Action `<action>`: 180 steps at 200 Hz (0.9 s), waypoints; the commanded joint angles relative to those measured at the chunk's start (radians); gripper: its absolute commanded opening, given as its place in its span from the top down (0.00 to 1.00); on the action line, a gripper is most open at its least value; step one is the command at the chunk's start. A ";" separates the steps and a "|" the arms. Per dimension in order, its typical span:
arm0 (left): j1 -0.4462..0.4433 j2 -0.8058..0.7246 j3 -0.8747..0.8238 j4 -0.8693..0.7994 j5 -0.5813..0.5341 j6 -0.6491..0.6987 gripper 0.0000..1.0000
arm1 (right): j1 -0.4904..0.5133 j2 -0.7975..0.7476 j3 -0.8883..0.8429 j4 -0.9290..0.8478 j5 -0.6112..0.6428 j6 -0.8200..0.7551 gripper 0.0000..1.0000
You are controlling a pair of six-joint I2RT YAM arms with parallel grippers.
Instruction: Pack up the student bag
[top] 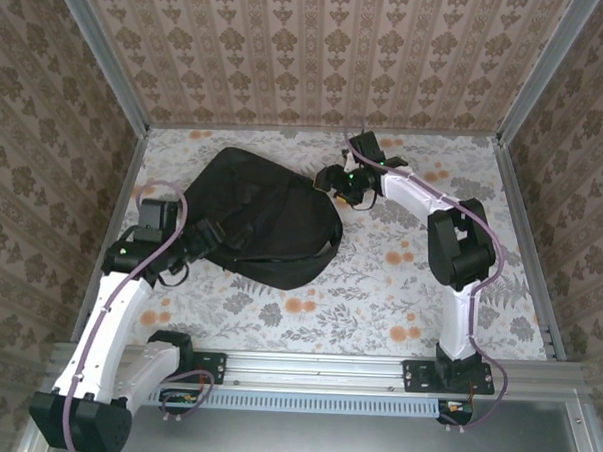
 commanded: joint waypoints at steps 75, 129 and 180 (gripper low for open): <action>-0.043 0.231 -0.036 0.278 0.061 -0.098 0.09 | -0.004 -0.020 -0.049 -0.025 0.075 -0.045 0.92; -0.146 0.542 0.193 0.383 0.111 -0.029 0.08 | -0.103 -0.236 -0.400 0.161 0.086 0.123 0.98; -0.209 0.765 0.426 0.434 0.251 0.001 0.09 | -0.122 -0.455 -0.642 0.177 0.166 0.153 0.84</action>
